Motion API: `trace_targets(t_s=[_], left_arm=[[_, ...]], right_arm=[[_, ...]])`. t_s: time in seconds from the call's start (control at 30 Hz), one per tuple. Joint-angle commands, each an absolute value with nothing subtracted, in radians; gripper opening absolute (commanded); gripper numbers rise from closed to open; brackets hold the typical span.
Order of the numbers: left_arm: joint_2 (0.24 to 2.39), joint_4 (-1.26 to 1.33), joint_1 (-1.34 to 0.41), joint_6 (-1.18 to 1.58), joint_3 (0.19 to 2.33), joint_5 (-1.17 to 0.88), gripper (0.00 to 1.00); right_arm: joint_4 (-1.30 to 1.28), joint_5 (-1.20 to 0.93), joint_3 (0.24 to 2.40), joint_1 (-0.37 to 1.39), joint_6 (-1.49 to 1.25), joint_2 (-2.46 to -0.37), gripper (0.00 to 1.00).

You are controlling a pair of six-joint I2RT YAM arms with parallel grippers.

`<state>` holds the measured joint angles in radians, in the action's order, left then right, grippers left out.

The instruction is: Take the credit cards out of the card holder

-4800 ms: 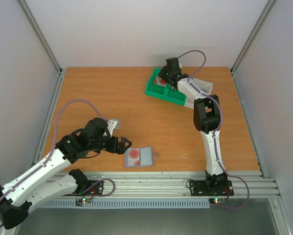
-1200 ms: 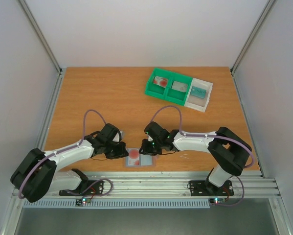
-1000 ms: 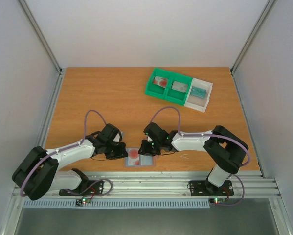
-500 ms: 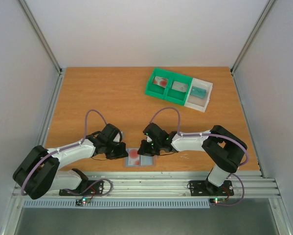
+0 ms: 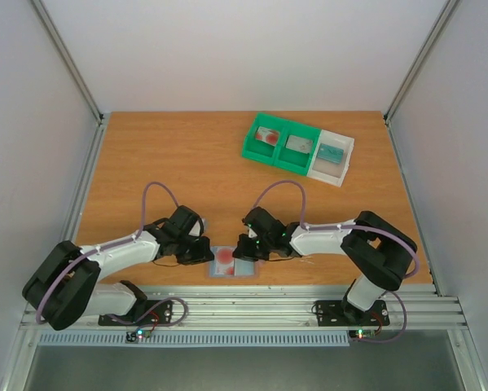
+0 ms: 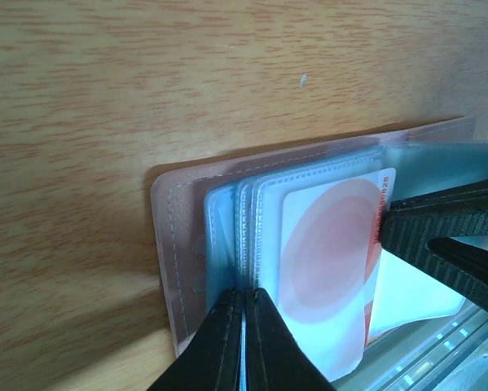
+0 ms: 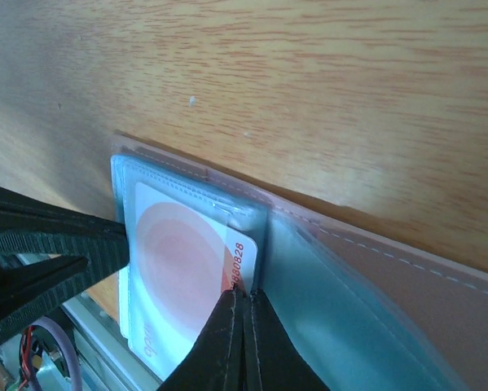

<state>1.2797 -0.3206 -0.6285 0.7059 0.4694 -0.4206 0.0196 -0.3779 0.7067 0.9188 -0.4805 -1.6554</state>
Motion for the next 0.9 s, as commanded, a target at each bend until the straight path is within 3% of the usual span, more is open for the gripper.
trace_targets(t_s=[0.0,0.13,0.3,0.4,0.63,0.87], left_arm=[[1.314,-0.305,-0.627,0.689,0.462,-0.387,0.05],[1.311,-0.301,-0.627,0.691,0.463,-0.387,0.05],[1.311,-0.301,-0.627,0.695,0.464,-0.388,0.05],[1.313,-0.303,-0.627,0.692,0.463,-0.39,0.05],[1.31,-0.304,-0.627,0.69,0.463,-0.388,0.05],[1.303,-0.311,-0.627,0.69,0.461,-0.379,0.05]], right_arm=[[0.039,-0.35,0.667,0.908,-0.492,-1.607,0.01],[0.066,-0.355,0.652,0.908,-0.502,-1.598,0.01],[0.104,-0.379,0.653,0.908,-0.53,-1.646,0.16],[0.144,-0.387,0.64,0.908,-0.543,-1.66,0.17],[0.164,-0.375,0.624,0.904,-0.543,-1.646,0.02],[0.032,-0.302,0.622,0.894,-0.513,-1.547,0.01]])
